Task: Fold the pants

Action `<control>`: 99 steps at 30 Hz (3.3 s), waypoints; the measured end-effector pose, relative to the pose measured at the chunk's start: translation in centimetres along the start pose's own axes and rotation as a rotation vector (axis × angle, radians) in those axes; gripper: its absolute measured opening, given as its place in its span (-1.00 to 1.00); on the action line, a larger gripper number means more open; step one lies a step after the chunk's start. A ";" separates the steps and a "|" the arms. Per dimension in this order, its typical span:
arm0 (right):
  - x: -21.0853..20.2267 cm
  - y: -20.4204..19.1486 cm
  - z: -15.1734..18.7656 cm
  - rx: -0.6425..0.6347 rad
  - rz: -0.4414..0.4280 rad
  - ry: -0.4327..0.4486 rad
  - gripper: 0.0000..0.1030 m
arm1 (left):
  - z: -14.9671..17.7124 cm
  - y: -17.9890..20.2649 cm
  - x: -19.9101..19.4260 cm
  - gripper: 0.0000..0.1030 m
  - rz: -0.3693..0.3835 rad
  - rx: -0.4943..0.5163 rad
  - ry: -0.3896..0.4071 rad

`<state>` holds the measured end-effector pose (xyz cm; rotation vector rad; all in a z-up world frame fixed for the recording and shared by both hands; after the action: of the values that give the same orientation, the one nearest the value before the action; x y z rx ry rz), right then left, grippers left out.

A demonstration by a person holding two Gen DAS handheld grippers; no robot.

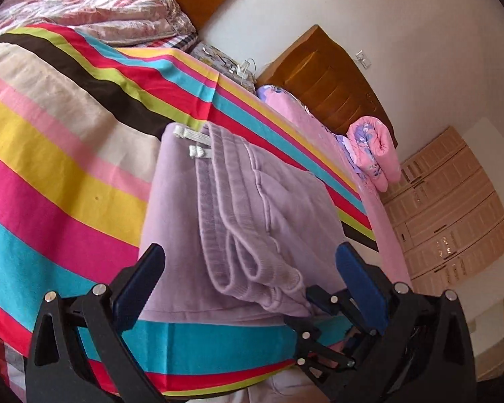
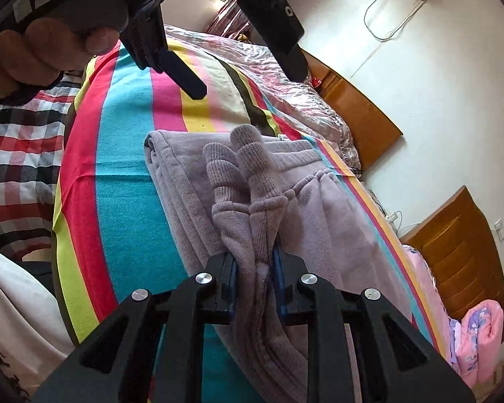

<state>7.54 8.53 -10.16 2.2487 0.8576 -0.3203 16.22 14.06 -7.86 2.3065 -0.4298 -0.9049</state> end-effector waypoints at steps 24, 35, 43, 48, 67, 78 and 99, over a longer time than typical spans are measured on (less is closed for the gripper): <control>-7.4 7.8 4.0 0.403 0.009 0.117 0.25 | 2.0 0.5 11.3 0.07 0.034 -0.135 -0.257; -12.4 12.2 18.2 0.767 0.245 -0.082 0.36 | 1.8 1.3 11.7 0.38 0.029 -0.091 -0.232; -10.4 11.0 18.2 0.699 0.277 -0.101 0.37 | 1.8 1.8 12.0 0.60 0.022 -0.077 -0.238; -9.7 11.4 17.5 0.660 0.340 -0.093 0.41 | 1.8 2.2 11.8 0.58 0.003 -0.064 -0.227; -8.3 12.1 19.0 0.651 0.414 -0.195 0.65 | -3.5 4.4 2.7 -0.53 -0.028 0.193 -0.073; -8.3 12.6 19.1 0.685 0.380 -0.193 0.68 | -0.1 -3.3 4.4 -0.20 -0.034 0.076 -0.080; -6.4 10.6 10.4 0.675 0.065 -0.041 0.37 | 3.3 2.5 4.2 0.83 -0.521 0.720 0.102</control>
<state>9.90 -7.47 -9.32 2.8635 0.7183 -0.7068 16.71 8.71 -10.19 3.2063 -0.1041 -0.9656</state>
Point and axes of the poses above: each gripper's, at about its wrist camera, not at the fingertips, and x roughly the way its jaws point, y to its right, z to its underside, the point moved 9 cm from there along x, roughly the way its jaws point, and after that the axes turned 10 degrees about y, right-handed, at the moved point
